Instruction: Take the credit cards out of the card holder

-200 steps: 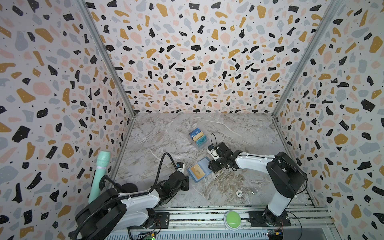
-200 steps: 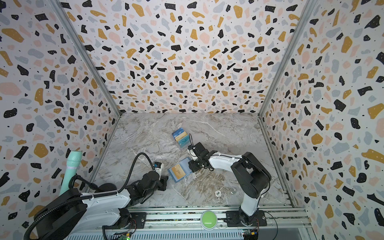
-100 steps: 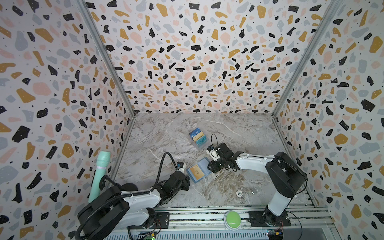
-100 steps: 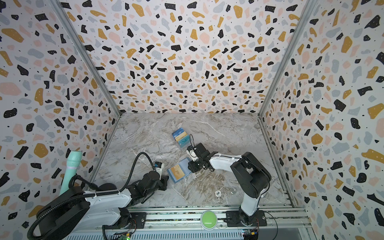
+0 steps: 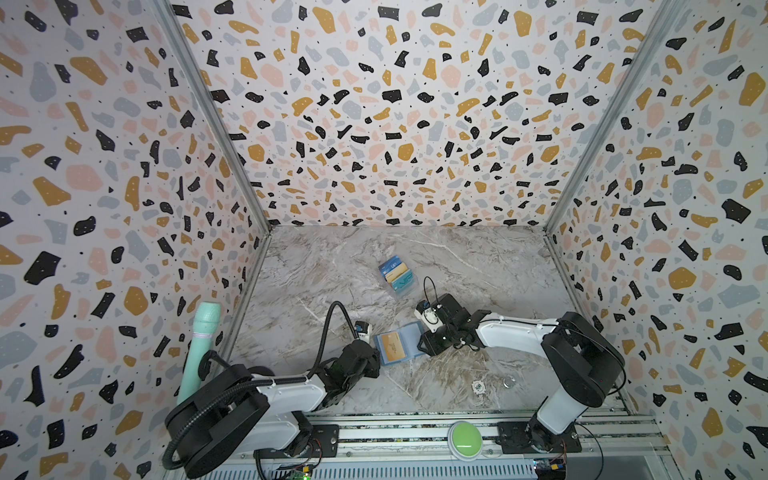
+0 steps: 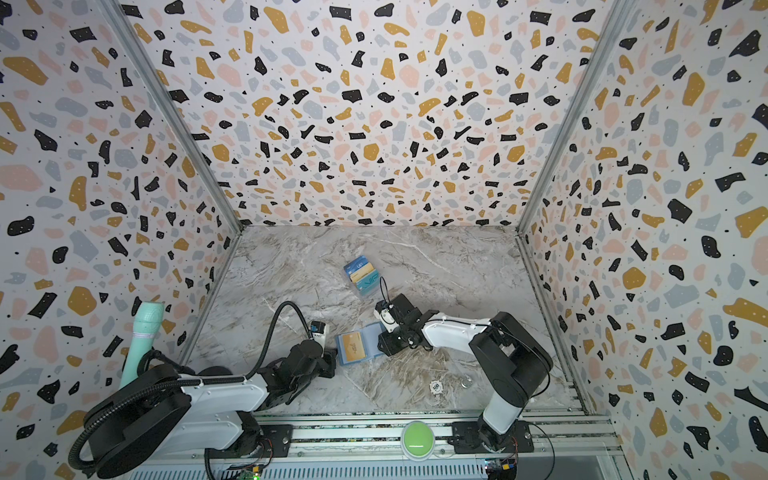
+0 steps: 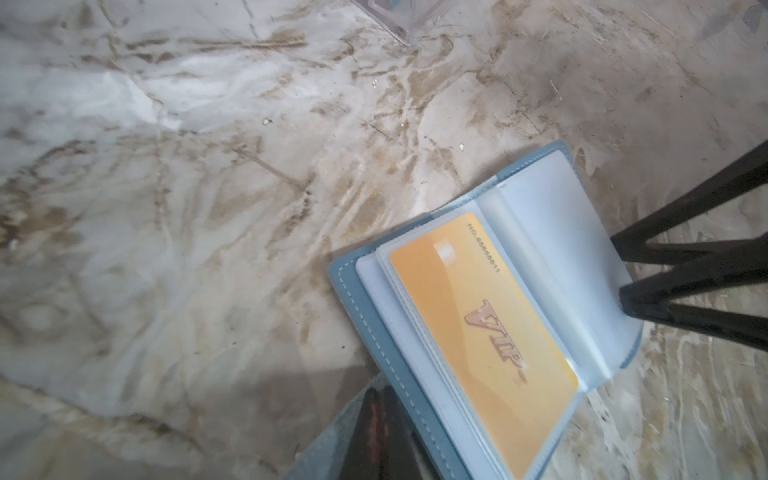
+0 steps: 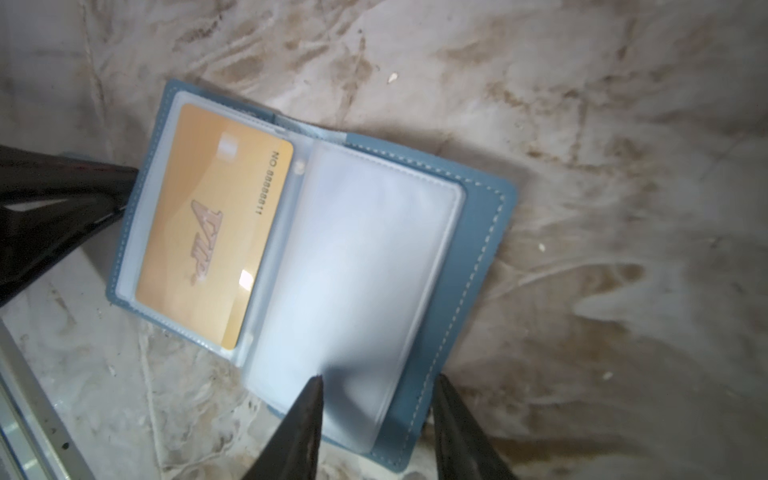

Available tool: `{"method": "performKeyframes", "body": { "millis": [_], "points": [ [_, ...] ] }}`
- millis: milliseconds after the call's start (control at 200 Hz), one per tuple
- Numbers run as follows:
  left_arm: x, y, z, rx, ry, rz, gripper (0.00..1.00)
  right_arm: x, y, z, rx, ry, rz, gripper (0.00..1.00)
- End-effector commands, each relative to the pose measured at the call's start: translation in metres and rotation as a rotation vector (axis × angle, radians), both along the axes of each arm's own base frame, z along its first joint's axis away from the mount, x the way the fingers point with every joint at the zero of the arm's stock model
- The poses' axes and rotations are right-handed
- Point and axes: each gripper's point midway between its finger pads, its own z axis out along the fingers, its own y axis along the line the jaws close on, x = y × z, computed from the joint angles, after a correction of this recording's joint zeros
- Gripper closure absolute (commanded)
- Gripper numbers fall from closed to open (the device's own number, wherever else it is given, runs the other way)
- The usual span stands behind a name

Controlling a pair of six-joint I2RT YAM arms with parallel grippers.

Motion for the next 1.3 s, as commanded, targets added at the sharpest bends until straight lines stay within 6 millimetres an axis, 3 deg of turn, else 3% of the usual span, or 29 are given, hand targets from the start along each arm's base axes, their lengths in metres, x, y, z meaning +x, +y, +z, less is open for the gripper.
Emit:
{"method": "performKeyframes", "body": {
  "millis": [0, 150, 285, 465, 581, 671, 786, 956, 1296],
  "points": [
    [-0.003, 0.005, -0.009, 0.081, 0.024, -0.023, 0.99, -0.031, -0.005, -0.007, -0.034, 0.103, 0.021, 0.57],
    [-0.001, 0.006, -0.009, 0.101, 0.025, -0.028, 0.98, -0.019, -0.029, -0.004, -0.153, 0.031, -0.075, 0.57],
    [0.003, 0.006, -0.003, 0.110, 0.013, -0.034, 0.96, -0.007, -0.034, 0.017, -0.167, -0.042, -0.121, 0.50],
    [0.011, 0.004, 0.009, 0.115, 0.007, -0.042, 0.92, 0.002, -0.002, 0.050, -0.001, -0.080, -0.088, 0.44],
    [0.011, -0.014, 0.021, 0.046, 0.013, -0.100, 0.91, -0.002, 0.031, 0.062, 0.157, -0.028, -0.030, 0.44],
    [0.008, -0.031, 0.030, -0.030, 0.013, -0.157, 0.91, -0.004, 0.047, 0.063, 0.237, 0.012, -0.008, 0.44],
    [0.006, -0.038, 0.036, -0.074, 0.011, -0.180, 0.92, -0.004, 0.061, 0.061, 0.300, 0.056, 0.003, 0.46],
    [0.006, -0.035, 0.032, -0.087, 0.012, -0.173, 0.96, 0.000, 0.070, 0.057, 0.368, 0.116, -0.005, 0.49],
    [0.001, -0.028, 0.014, -0.077, 0.040, -0.164, 1.00, 0.007, 0.071, 0.040, 0.375, 0.190, -0.030, 0.50]
  ]
}}
